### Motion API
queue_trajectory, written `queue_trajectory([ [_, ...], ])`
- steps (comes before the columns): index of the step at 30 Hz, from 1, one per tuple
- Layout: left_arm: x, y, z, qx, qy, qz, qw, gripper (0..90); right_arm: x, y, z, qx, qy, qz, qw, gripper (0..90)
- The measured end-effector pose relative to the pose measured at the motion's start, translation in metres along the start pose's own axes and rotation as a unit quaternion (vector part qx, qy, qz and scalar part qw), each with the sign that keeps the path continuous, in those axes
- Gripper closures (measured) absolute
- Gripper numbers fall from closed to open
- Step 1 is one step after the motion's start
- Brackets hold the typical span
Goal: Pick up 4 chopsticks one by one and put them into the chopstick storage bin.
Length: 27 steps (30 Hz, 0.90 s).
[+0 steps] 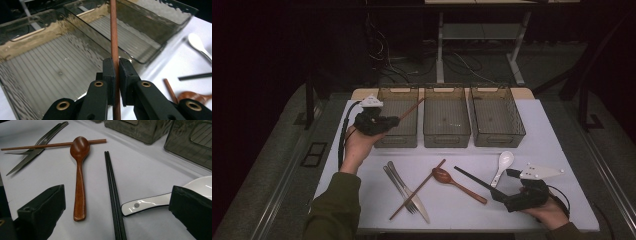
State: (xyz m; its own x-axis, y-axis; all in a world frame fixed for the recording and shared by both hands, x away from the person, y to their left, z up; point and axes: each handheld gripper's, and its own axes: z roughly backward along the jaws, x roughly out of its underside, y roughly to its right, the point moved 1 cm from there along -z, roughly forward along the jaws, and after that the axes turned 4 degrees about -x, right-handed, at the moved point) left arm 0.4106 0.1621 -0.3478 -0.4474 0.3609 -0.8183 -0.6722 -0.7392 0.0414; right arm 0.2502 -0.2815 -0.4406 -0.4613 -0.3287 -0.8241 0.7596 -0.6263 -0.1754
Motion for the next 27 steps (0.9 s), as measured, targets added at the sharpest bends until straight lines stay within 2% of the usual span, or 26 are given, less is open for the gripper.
queue_trajectory([
  [2, -0.004, -0.005, -0.003, -0.006, -0.003, -0.001, 1.0, 82.7, 0.0, 0.0, -0.001, 0.0, 0.0, 0.001, 1.0, 0.7],
  [7, -0.013, -0.015, -0.012, -0.015, -0.002, 0.014, 0.9998, 82.8, 0.0, 0.0, 0.0, 0.0, 0.0, 0.001, 1.0, 0.7],
  [11, -0.019, -0.024, -0.019, -0.025, -0.011, 0.016, 0.9995, 82.7, 0.0, 0.001, -0.001, -0.001, -0.002, 0.0, 1.0, 0.7],
  [18, -0.029, -0.035, -0.032, -0.03, -0.012, 0.026, 0.9991, 82.7, 0.0, 0.0, -0.001, -0.003, -0.002, 0.001, 1.0, 0.7],
  [27, -0.032, -0.047, -0.053, -0.043, -0.017, 0.04, 0.9981, 82.7, 0.0, 0.0, -0.001, -0.003, -0.003, 0.003, 1.0, 0.7],
])
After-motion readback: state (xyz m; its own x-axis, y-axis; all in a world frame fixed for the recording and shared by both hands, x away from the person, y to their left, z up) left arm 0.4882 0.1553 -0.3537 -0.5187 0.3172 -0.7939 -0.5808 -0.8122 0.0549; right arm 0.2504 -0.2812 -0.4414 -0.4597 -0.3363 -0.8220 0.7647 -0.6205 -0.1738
